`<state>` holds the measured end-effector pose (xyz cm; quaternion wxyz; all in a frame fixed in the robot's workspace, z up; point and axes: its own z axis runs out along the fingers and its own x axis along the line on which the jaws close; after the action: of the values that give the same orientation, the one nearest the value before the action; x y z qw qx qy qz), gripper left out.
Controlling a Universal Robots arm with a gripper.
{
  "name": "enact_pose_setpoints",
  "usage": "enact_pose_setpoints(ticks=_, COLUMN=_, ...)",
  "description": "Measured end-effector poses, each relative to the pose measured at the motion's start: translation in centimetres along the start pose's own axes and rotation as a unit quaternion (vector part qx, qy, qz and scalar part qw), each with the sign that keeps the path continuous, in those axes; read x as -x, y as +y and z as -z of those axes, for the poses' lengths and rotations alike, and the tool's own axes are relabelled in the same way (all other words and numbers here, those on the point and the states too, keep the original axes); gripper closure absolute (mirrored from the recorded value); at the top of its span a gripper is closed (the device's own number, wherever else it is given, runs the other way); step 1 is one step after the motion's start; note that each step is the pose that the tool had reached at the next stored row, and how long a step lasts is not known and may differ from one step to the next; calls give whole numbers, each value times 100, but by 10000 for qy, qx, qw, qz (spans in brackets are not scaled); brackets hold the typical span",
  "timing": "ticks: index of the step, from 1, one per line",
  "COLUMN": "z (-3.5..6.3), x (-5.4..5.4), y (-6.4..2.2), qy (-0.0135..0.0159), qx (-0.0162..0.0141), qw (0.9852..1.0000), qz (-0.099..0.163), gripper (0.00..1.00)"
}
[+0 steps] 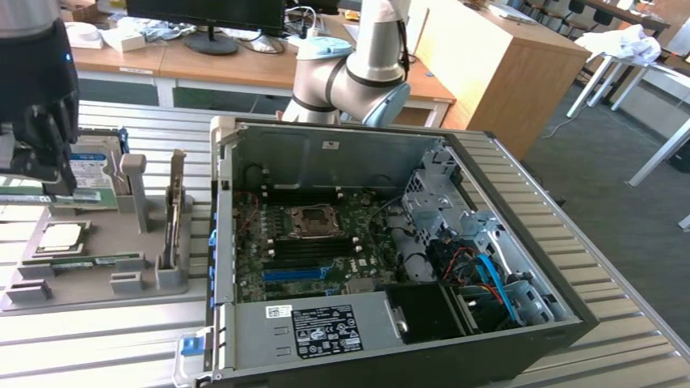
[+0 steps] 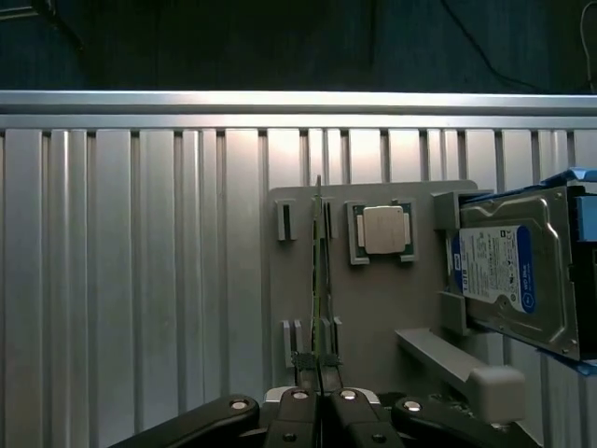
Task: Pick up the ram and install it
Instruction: 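Pick up the ram and move it above insertion slot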
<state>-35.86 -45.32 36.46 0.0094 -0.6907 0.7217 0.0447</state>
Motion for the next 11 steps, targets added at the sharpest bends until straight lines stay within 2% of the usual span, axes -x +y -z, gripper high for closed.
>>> enact_pose_setpoints(ticks=11, z=291, x=22, y=15, qy=-1, qx=-2, qw=10000, qz=-27, gripper=89)
